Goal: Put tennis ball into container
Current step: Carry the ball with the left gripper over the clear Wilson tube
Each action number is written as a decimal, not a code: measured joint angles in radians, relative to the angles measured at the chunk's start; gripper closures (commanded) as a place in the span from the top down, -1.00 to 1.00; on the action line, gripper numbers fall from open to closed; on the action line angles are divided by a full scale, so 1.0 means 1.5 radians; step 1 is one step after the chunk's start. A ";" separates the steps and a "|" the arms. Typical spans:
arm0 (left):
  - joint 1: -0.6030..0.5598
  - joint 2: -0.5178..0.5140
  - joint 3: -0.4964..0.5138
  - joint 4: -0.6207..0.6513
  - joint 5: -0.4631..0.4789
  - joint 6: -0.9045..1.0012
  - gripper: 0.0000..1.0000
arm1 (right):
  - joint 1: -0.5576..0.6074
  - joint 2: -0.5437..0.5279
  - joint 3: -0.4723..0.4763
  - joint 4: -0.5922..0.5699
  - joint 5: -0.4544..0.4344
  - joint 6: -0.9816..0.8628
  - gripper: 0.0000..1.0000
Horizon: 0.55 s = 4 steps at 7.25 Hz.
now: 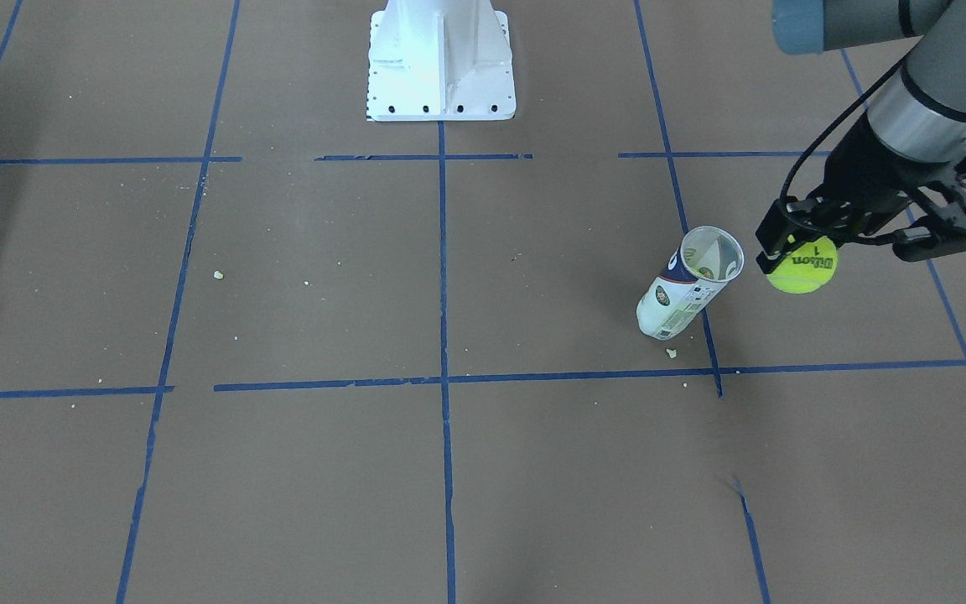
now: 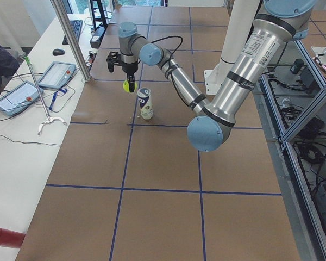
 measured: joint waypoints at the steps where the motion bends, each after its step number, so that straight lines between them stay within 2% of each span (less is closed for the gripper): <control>1: 0.019 -0.002 -0.001 0.000 0.000 -0.013 -0.96 | 0.000 0.000 0.000 0.000 0.000 0.000 1.00; 4: 0.050 -0.003 -0.002 0.000 0.005 -0.027 -0.87 | 0.000 0.001 0.000 0.000 0.000 0.000 1.00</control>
